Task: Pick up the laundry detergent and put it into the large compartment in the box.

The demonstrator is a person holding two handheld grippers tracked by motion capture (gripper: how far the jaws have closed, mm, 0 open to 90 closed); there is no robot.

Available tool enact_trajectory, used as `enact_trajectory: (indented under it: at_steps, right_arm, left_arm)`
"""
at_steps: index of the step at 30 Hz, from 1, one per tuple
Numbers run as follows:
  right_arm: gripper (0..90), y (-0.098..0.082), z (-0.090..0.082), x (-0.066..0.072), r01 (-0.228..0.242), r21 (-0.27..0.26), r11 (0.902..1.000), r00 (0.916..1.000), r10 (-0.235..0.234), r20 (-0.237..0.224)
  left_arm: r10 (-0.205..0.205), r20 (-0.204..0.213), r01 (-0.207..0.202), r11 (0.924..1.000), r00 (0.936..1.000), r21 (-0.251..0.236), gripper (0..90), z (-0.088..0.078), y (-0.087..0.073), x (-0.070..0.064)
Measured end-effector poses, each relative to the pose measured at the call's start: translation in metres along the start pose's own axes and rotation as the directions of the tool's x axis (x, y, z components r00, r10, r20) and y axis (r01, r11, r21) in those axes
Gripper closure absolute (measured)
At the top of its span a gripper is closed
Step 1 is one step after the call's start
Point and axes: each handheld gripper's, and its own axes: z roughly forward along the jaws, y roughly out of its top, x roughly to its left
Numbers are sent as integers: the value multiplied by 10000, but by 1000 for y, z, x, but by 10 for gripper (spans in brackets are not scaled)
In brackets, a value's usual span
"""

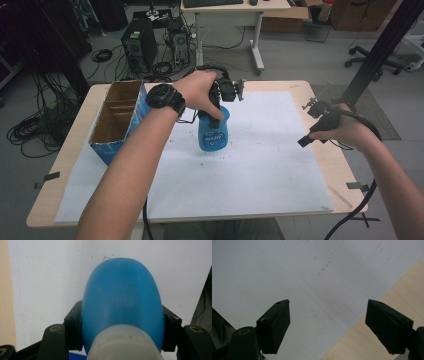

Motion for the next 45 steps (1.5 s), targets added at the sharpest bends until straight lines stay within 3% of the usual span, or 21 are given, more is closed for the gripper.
enact_trajectory:
  at_steps: [18, 45]
  right_arm:
    - [201, 0, 3, 1, 71, -16, 10000, 9999, -71, -140]
    - [201, -3, 5, 1, 47, -47, 10000, 9998, -48, -216]
  left_arm:
    - [-130, -114, 127, 9995, 9999, -276, 375, -33, 0, 2]
    - [-238, -133, 231, 9984, 9996, -524, 376, -68, 1, 5]
